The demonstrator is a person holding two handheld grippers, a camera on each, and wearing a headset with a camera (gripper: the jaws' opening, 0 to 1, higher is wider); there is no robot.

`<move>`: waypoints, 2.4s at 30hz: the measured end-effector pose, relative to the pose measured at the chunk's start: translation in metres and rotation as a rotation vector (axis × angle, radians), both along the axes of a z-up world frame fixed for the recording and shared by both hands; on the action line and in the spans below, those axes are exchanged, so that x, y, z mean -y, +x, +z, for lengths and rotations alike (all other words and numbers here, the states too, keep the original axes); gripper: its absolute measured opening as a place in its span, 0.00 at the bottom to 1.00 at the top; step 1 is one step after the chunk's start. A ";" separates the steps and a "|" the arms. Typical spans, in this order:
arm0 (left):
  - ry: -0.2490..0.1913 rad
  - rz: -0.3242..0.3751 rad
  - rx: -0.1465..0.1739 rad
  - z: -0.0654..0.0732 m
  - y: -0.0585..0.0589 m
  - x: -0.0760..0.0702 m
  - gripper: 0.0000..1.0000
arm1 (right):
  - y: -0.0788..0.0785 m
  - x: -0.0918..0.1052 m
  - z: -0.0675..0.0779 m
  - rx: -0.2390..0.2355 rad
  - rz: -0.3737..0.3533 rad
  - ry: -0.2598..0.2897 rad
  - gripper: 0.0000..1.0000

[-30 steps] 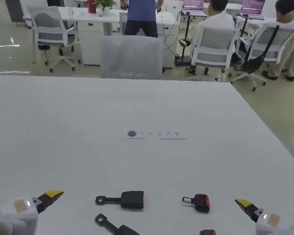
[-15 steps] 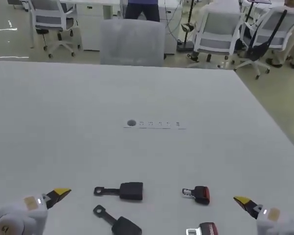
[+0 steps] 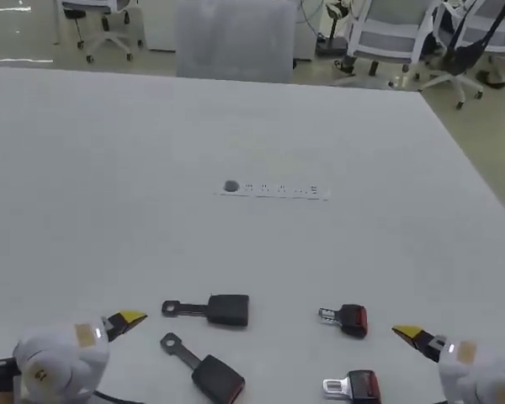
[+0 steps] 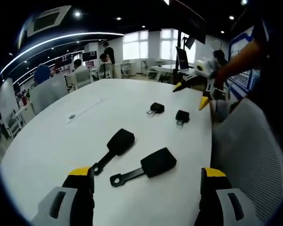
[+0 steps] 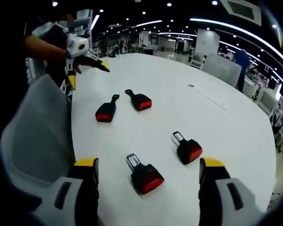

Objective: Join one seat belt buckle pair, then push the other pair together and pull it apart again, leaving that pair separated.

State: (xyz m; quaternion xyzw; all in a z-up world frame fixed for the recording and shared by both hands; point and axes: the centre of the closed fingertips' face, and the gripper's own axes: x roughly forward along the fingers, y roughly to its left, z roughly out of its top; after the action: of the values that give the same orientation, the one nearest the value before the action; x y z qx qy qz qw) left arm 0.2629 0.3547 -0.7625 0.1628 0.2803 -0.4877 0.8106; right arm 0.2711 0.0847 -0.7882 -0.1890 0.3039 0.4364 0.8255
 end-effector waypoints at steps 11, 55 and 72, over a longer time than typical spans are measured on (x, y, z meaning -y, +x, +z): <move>0.133 -0.261 -0.023 -0.038 -0.011 0.033 0.82 | -0.006 -0.018 -0.024 -0.096 0.153 -0.029 0.81; 0.283 -0.665 -0.042 -0.097 0.009 0.063 0.41 | -0.010 0.003 -0.074 -0.188 0.417 -0.156 0.46; 0.270 -0.389 -0.067 -0.097 0.018 0.056 0.35 | -0.002 0.006 -0.072 -0.193 0.364 -0.119 0.37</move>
State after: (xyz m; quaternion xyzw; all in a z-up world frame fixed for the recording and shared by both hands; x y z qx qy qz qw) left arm 0.2805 0.2991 -0.8594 0.3045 0.3332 -0.5977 0.6626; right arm 0.2686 0.0786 -0.8604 -0.2465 0.3675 0.5755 0.6877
